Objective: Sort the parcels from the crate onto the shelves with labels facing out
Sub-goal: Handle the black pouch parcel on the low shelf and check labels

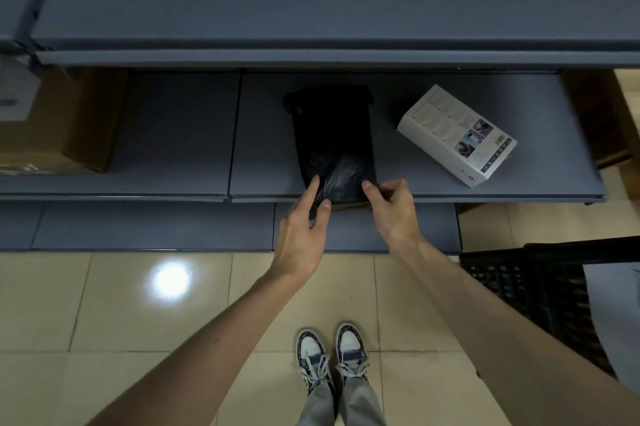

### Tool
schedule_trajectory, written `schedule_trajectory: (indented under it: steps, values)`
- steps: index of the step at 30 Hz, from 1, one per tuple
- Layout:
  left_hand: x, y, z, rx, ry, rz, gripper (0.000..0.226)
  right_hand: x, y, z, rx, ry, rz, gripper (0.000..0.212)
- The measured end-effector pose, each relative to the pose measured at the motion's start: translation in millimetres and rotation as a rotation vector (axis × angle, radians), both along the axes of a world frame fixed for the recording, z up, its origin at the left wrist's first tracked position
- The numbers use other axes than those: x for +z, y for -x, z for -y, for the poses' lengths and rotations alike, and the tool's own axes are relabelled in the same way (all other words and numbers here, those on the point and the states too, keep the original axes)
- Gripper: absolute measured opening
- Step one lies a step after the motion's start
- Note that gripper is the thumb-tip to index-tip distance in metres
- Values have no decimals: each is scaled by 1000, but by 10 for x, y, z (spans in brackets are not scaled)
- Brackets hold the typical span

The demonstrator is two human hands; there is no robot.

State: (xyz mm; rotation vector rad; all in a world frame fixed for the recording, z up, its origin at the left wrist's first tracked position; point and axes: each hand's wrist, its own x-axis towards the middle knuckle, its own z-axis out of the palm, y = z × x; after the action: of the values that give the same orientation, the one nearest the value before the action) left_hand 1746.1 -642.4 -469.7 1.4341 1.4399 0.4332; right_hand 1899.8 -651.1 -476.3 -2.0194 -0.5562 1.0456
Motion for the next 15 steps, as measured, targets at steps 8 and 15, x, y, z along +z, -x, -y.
schedule_trajectory:
  steps: [8, 15]
  values:
    - [44, 5, 0, 53, 75, 82, 54, 232, -166, -30, -66, -34, -299, 54]
    - [99, 16, -196, 19, 41, -51, 90, 325, 61, -66, 52, -143, -155, 44]
